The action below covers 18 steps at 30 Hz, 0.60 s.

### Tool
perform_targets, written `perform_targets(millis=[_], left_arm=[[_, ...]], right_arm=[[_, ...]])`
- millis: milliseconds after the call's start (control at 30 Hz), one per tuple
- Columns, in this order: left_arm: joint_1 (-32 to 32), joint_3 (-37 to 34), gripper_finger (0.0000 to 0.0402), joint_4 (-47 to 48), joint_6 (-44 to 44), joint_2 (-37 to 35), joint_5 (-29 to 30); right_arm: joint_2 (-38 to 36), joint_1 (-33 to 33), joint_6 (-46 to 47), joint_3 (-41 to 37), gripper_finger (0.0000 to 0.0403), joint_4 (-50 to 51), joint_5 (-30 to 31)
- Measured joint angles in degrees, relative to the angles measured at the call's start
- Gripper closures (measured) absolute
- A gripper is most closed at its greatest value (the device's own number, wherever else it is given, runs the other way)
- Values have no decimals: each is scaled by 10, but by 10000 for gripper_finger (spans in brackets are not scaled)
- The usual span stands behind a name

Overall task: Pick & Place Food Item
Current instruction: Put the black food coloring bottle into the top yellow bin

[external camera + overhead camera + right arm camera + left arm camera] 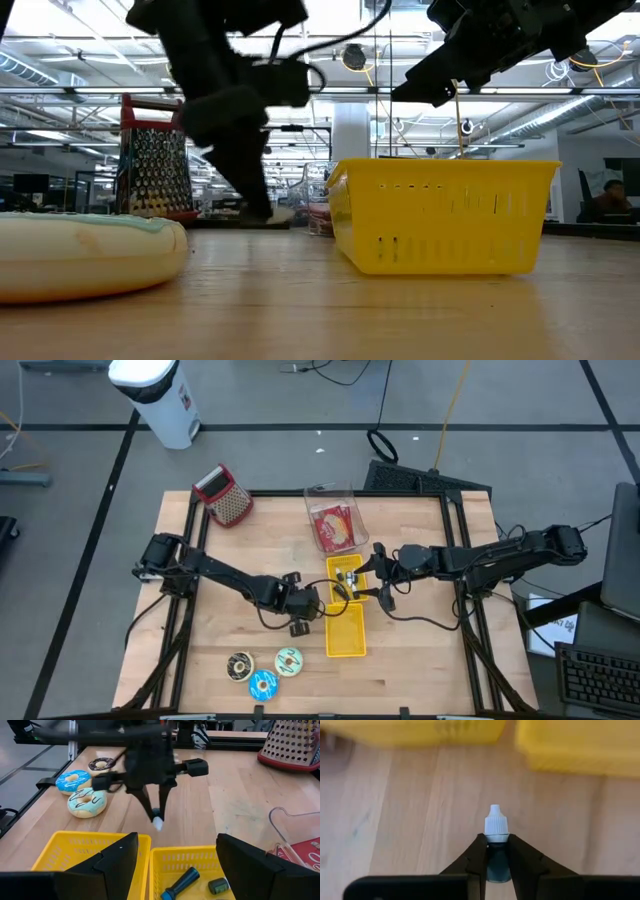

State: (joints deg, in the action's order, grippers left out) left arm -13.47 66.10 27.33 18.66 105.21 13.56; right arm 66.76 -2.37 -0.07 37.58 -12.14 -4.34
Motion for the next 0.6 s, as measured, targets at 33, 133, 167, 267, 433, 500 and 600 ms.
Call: perform_targets(millis=[33,133,167,267,433,500,600], left_arm=[[0,7,342,0,-10,0,0],[2,31,349,1,-39,0,6],[3,39,352,0,-48,0,11],[7,58,359,-2,-78,0,20],[14,93,350,0,-119,0,20],[19,101,348,-7,-136,0,19],[31,106,354,-27,-149,0,20]], right_arm=[[0,0,0,0,147,0,0],[0,0,0,0,147,0,0],[0,0,0,0,147,0,0],[0,0,-1,0,147,0,0],[0,0,2,0,147,0,0],[0,0,1,0,147,0,0],[0,0,-5,0,147,0,0]])
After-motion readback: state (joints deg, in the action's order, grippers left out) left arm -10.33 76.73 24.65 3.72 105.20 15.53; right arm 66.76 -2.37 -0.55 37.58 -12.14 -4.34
